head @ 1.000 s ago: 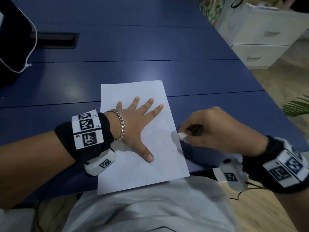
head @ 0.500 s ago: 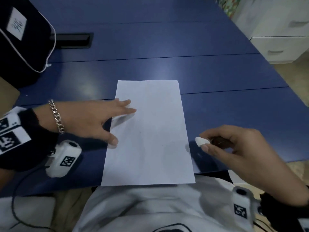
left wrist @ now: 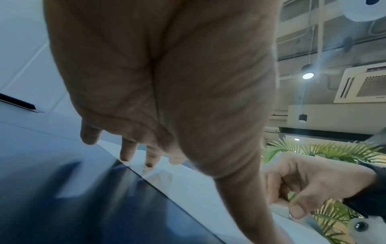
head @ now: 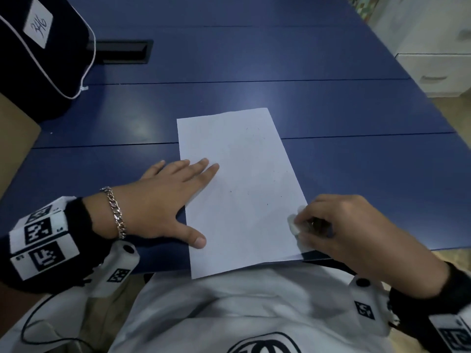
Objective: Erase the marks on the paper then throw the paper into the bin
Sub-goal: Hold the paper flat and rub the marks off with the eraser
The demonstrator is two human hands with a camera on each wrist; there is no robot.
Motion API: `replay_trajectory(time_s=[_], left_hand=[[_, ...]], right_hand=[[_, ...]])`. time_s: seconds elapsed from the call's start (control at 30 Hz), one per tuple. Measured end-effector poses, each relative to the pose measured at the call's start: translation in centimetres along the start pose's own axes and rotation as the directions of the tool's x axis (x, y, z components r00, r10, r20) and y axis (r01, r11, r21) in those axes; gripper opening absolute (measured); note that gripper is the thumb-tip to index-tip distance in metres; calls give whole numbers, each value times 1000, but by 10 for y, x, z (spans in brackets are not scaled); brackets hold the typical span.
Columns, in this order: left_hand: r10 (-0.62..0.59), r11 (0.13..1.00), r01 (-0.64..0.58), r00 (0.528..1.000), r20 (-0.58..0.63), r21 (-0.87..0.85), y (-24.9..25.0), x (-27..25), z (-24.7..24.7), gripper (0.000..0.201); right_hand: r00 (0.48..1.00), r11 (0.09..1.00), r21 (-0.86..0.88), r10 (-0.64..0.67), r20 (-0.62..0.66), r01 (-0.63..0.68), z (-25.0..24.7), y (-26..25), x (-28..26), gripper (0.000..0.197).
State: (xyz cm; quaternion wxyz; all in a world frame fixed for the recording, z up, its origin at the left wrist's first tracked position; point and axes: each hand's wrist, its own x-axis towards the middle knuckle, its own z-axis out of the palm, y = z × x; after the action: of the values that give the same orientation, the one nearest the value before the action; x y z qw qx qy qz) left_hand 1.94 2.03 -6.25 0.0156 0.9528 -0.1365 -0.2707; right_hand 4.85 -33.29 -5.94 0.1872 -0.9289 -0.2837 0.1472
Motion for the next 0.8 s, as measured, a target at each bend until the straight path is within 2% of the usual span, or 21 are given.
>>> replay_trajectory(time_s=[0.1, 0.17, 0.23, 0.3, 0.37, 0.47, 0.6, 0.67, 0.8], left_hand=[[12, 998, -19, 994, -113, -66, 3, 1, -12, 130], [75, 992, -97, 969, -235, -84, 6, 10, -28, 118], [142, 979, -178, 945, -293, -99, 9, 25, -43, 114], [201, 975, -218, 949, -244, -43, 12, 44, -52, 123], [242, 970, -239, 962, -128, 37, 21, 61, -52, 132], [218, 971, -218, 976, 11, 97, 36, 78, -42, 134], [179, 976, -181, 983, 32, 118, 42, 85, -31, 145], [165, 980, -167, 986, 27, 112, 41, 86, -29, 148], [147, 981, -150, 989, 32, 122, 43, 86, -27, 151]], right_hand=[[999, 1000, -15, -4, 44, 5, -8, -2, 4, 7], [996, 996, -84, -8, 84, 15, -18, 0, 12, 5], [996, 984, -172, -24, 90, 39, -29, 1, 24, 8], [997, 975, -209, -64, 44, 72, -37, -2, 37, 8], [992, 971, -202, -128, 6, 126, -40, -10, 51, 8], [983, 957, -228, -181, 8, 178, -34, -21, 68, 9], [991, 944, -303, -131, 12, 129, -27, -22, 83, 20], [992, 943, -308, -128, 19, 128, -24, -26, 82, 20], [959, 934, -256, -202, 197, 249, -13, -45, 62, 10]])
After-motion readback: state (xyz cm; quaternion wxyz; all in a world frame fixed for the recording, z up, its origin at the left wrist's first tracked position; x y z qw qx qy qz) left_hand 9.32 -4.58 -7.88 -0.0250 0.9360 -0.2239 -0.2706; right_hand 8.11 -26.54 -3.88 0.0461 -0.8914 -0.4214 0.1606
